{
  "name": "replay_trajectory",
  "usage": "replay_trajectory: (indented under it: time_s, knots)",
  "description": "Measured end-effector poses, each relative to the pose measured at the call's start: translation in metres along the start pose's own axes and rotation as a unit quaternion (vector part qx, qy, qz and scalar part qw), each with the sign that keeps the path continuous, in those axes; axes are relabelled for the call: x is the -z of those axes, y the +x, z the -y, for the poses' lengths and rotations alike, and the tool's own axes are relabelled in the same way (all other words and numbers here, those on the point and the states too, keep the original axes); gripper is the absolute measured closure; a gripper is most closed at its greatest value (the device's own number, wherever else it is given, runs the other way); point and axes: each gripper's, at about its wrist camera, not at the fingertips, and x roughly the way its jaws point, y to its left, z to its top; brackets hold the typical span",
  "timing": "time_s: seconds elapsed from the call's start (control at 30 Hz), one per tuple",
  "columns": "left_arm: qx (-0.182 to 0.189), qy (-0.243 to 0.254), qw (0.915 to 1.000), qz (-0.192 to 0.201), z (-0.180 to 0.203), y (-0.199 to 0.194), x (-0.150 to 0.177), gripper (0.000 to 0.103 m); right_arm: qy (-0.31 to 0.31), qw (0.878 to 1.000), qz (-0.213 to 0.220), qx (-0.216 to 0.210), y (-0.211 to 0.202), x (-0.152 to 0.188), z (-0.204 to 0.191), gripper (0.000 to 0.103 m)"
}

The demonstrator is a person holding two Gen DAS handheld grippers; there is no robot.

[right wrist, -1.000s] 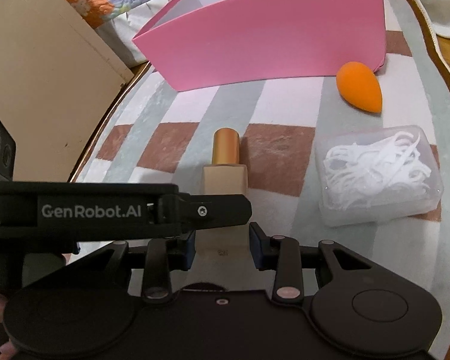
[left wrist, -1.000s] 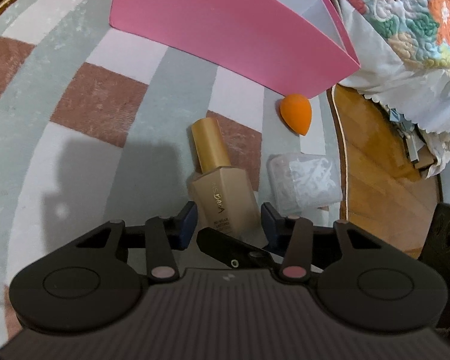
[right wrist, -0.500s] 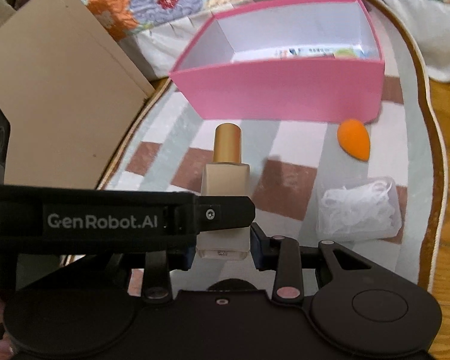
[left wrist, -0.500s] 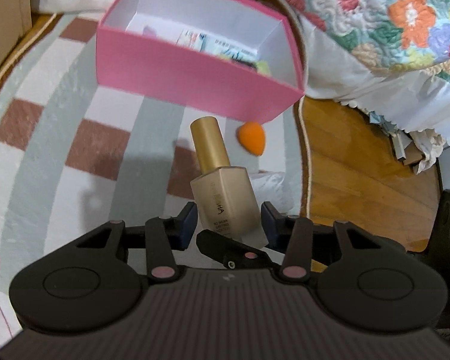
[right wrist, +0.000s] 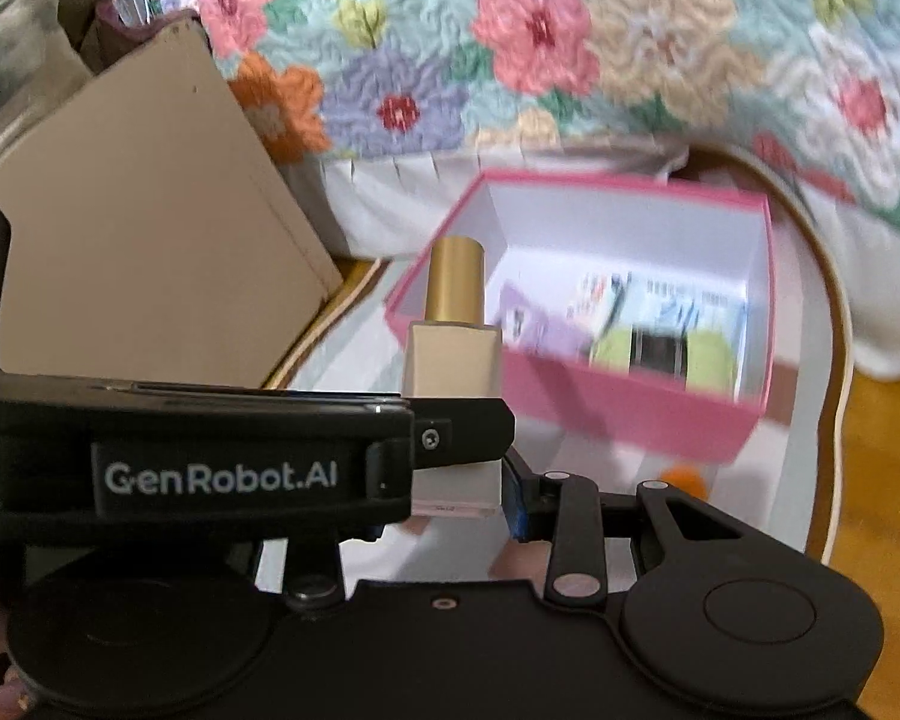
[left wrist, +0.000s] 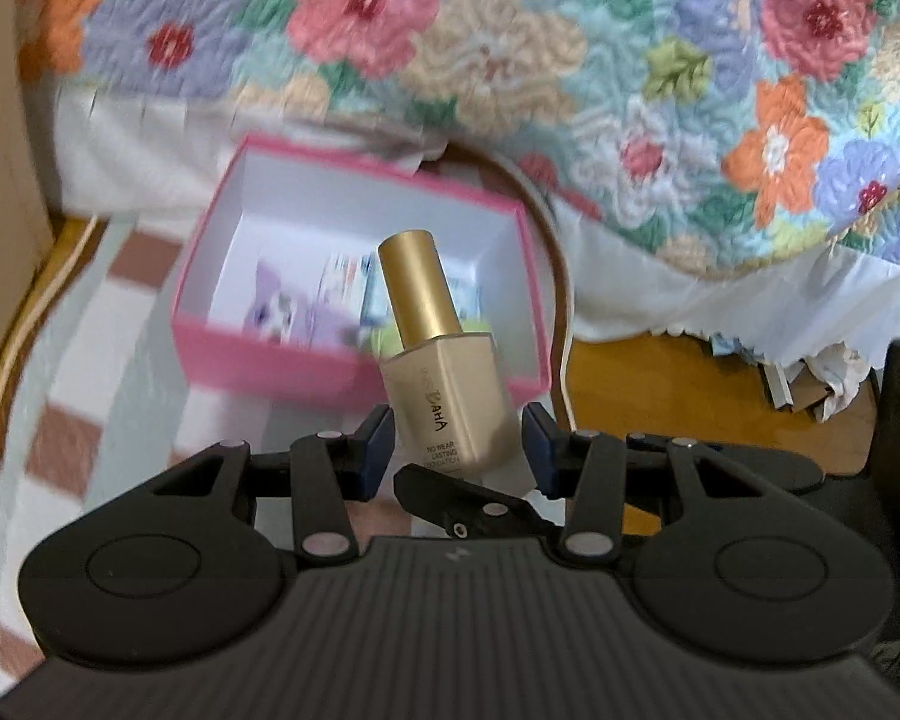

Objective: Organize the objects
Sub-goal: 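Carry the foundation bottle into the pink box and open the right gripper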

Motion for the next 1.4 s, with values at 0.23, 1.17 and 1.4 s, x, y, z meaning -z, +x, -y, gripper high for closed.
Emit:
replay_trajectory:
  time_s: [0.23,1.17,1.4]
  knots:
    - [0.011,0.027,0.9996,-0.004,-0.003,0.025,-0.048,0.058,-0.026,1.0,0.006,-0.015,0.013,-0.042,0.02,0.062]
    - [0.082,-0.178,0.9776,-0.077,-0.085,0.23,-0.07,0.06,-0.131,0.981,-0.136,0.053,0.179,-0.078,0.112,0.062]
    - [0.098,-0.22,0.9667,-0.085,-0.085,0.251,-0.07,0.062,-0.171,0.97,-0.169,0.044,0.192,-0.09,0.13,0.062]
